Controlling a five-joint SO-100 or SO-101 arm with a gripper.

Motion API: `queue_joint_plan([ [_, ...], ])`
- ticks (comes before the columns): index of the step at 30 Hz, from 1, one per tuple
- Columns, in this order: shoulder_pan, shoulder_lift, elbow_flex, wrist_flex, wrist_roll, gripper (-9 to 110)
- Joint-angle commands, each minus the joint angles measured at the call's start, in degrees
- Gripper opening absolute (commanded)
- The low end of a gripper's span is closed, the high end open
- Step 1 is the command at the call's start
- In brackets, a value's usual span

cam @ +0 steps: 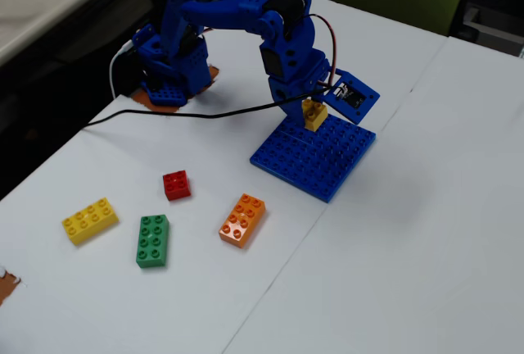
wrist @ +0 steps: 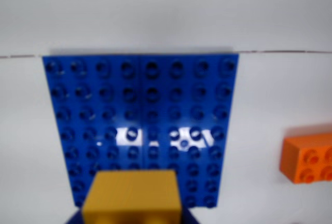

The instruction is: Pick up the 2x2 yellow block and go up the 8x8 blue block.

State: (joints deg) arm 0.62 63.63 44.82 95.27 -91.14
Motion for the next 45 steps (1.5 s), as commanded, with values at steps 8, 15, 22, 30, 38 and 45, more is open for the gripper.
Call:
queue_joint_plan([
  [8, 0.26, 0.88, -2.81, -0.18, -0.44, 0],
  [15, 0.35, 0.88, -2.81, 0.18, -0.44, 0],
  [22, 0.35, 0.88, -2.81, 0.35, -0.44, 0],
  [30, 0.44, 0.79, -2.81, 0.70, -0.44, 0],
  [38, 0.44, 0.79, -2.81, 0.79, -0.44, 0],
  [45, 0.62, 0.88, -2.90, 0.88, -0.62, 0],
])
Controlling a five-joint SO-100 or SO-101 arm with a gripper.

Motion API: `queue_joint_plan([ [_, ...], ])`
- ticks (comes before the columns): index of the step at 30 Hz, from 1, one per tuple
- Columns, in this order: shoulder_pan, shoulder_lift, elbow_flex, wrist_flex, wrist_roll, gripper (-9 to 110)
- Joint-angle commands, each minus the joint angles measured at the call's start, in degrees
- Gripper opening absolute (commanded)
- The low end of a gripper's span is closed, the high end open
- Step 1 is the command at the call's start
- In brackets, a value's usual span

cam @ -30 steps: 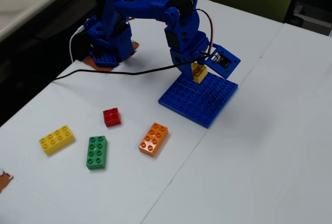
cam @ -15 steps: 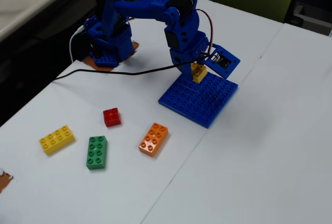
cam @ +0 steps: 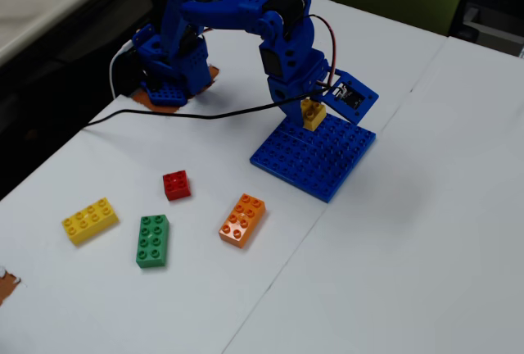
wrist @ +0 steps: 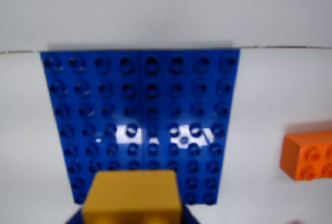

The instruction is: Pick up the 2x2 yellow block and go up the 8x8 blue block.

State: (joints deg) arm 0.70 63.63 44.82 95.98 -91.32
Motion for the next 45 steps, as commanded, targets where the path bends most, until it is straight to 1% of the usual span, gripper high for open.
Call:
queue_joint_plan([
  [1, 0.53, 0.88, -2.90, 0.18, -0.44, 0],
  [45, 0.88, 0.53, -3.34, -0.18, -0.70, 0],
])
